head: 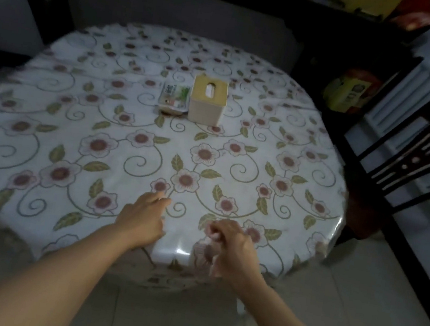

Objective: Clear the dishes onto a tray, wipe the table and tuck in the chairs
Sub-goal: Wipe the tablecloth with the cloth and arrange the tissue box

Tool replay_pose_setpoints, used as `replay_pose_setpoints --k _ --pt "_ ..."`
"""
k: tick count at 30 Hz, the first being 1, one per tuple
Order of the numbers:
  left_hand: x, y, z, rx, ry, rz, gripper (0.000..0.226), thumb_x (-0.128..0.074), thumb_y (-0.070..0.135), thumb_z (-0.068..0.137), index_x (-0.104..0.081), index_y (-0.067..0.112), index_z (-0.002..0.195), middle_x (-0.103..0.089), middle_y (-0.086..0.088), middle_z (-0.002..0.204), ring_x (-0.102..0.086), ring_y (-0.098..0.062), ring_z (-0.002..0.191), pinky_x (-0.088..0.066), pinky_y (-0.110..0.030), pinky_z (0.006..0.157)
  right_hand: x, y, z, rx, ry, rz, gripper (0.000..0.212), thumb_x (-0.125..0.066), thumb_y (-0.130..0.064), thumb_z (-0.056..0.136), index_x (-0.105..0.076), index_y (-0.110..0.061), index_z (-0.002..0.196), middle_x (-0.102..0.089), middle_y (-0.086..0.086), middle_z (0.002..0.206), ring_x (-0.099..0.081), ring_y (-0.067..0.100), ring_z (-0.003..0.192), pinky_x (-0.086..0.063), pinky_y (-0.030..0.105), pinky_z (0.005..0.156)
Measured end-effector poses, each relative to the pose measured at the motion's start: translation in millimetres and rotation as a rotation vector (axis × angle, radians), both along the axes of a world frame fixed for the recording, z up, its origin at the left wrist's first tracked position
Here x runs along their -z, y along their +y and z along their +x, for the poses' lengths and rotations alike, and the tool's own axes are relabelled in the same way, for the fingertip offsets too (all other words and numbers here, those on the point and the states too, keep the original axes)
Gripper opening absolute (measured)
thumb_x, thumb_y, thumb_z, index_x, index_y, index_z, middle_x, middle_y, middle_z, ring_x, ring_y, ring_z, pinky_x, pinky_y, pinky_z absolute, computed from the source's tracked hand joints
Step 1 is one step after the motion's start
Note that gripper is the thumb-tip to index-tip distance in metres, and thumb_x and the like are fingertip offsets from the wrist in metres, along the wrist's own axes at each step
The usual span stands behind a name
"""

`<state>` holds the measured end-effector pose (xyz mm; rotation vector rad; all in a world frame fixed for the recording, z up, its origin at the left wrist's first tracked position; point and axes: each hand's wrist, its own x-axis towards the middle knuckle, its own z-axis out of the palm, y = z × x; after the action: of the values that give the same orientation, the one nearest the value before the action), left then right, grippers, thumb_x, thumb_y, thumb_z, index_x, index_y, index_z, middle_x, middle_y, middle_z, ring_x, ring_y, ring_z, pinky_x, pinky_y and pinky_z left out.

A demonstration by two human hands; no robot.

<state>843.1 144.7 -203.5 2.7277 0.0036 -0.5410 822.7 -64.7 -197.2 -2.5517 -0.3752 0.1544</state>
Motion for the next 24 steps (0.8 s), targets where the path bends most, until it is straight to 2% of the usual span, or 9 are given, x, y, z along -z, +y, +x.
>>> replay_pose_setpoints --k 3,6,9,16,20,24 --pt "-24.7 -1.2 -0.5 -0.019 -0.023 0.008 0.062 -0.039 0.017 0.093 -0.016 0.021 0.149 -0.005 0.004 0.159 -0.007 -0.015 0.145 -0.021 -0.039 0.115 -23.6 -16.2 9.4 0.117 -0.044 -0.115 0.03 -0.056 -0.004 0.084 -0.061 -0.02 0.109 -0.055 -0.004 0.108 -0.056 0.016 0.094 -0.048 0.027 0.076" --pt "-53.2 -9.0 0.7 -0.017 -0.099 0.02 0.057 -0.039 0.014 0.09 -0.026 0.019 0.145 -0.019 0.002 0.155 -0.018 -0.017 0.141 -0.03 -0.041 0.11 -48.1 -28.7 14.5 0.174 -0.059 -0.192 0.031 -0.05 -0.003 0.085 -0.058 -0.02 0.11 -0.054 -0.001 0.11 -0.054 0.018 0.095 -0.049 0.03 0.078" --pt "-76.1 -18.7 1.0 -0.015 -0.138 0.008 0.059 -0.041 0.015 0.09 -0.023 0.021 0.146 -0.025 0.002 0.152 -0.021 -0.017 0.139 -0.031 -0.039 0.109 -70.4 -37.9 18.4 0.192 -0.065 -0.256 0.032 -0.055 -0.006 0.083 -0.056 -0.021 0.111 -0.053 -0.001 0.112 -0.052 0.018 0.096 -0.048 0.03 0.08" --pt "-115.1 -41.1 -8.6 -0.006 -0.166 0.027 0.061 -0.044 0.028 0.095 -0.016 0.022 0.149 -0.022 0.0 0.155 -0.018 -0.018 0.142 -0.03 -0.039 0.111 -114.0 -55.6 17.8 0.182 -0.111 -0.297 0.032 -0.055 -0.01 0.087 -0.054 -0.022 0.117 -0.051 -0.001 0.116 -0.052 0.017 0.1 -0.043 0.027 0.077" --pt "-130.0 -53.3 -16.9 -0.017 -0.184 0.028 0.06 -0.04 0.021 0.096 -0.014 0.023 0.15 -0.012 0.001 0.158 -0.012 -0.018 0.144 -0.024 -0.038 0.114 -135.0 -68.0 11.4 0.198 -0.083 -0.307 0.03 -0.053 -0.009 0.088 -0.051 -0.02 0.116 -0.052 0.002 0.118 -0.053 0.02 0.102 -0.046 0.031 0.081" --pt "-140.2 -63.1 -25.0 -0.019 -0.18 0.039 0.062 -0.043 0.025 0.095 -0.014 0.022 0.15 -0.01 0.002 0.158 -0.012 -0.018 0.144 -0.024 -0.037 0.112 -147.0 -81.6 4.5 0.191 -0.086 -0.307 0.031 -0.052 -0.011 0.089 -0.048 -0.018 0.119 -0.05 0.004 0.119 -0.051 0.019 0.103 -0.047 0.031 0.083"
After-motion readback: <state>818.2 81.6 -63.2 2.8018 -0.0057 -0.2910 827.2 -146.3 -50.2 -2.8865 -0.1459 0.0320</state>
